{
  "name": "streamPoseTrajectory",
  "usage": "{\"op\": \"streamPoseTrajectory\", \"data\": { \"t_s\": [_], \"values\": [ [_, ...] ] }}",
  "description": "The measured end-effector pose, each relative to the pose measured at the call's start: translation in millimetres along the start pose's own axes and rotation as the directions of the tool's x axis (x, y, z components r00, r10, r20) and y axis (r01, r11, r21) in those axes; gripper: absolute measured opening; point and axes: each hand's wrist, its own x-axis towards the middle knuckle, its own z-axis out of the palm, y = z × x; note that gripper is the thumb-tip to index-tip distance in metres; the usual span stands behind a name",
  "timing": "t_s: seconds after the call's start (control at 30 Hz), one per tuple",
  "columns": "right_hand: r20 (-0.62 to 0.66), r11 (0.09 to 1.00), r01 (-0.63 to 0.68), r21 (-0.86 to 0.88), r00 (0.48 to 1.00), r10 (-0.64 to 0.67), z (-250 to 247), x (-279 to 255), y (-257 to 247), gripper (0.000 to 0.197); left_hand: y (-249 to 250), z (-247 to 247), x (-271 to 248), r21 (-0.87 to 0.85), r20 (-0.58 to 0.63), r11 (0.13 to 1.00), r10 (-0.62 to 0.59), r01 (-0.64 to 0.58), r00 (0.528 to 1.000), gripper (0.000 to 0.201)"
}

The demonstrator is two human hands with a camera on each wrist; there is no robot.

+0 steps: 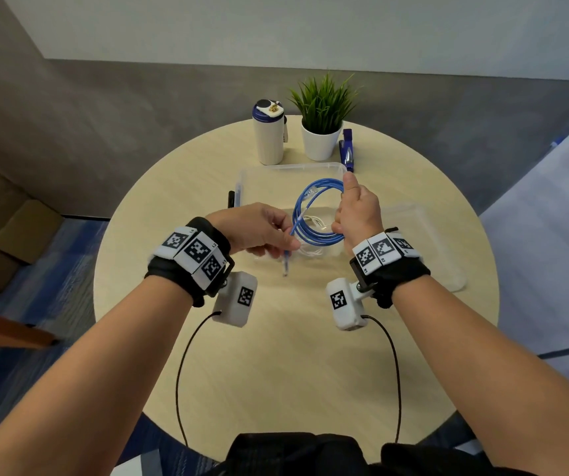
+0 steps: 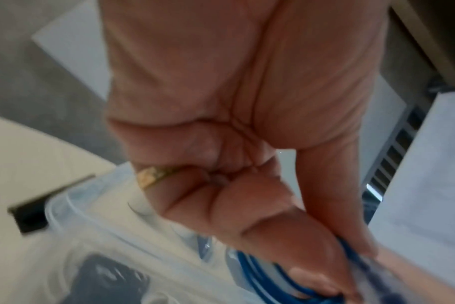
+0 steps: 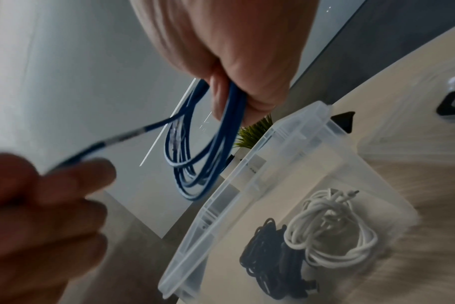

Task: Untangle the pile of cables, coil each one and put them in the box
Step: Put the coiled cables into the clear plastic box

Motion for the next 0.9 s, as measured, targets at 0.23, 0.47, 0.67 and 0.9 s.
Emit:
{"op": "streamPoseTrajectory", "data": {
  "t_s": [0.23, 0.47, 0.67, 0.9],
  "values": [
    [0.135, 0.983, -0.100, 0.157, 0.988, 0.079, -0.4, -3.1, -5.2, 0.041, -17.7, -18.9, 14.6, 0.225, -0.477, 0.967, 0.001, 0.121, 0.879, 0.024],
    [0.280, 0.942, -0.181, 0.281, 0.955, 0.100, 2.7, -10.3, -16.3, 0.044, -26.9, 6.9, 27.0, -0.491, -0.562, 0.829, -0.066, -0.268, 0.825, 0.024],
    [0.281, 0.913, -0.179, 0.366, 0.957, 0.075, 6.0, -12.1, -15.0, 0.043, -25.0, 22.7, 27.1, -0.735, -0.378, 0.615, -0.023, -0.285, 0.925, 0.021],
    [0.142, 0.939, -0.082, 0.334, 0.989, 0.036, 8.4, -8.2, -11.7, 0.043, -26.3, 31.4, 20.2, -0.812, -0.187, 0.535, 0.137, -0.231, 0.973, 0.019]
  ]
}}
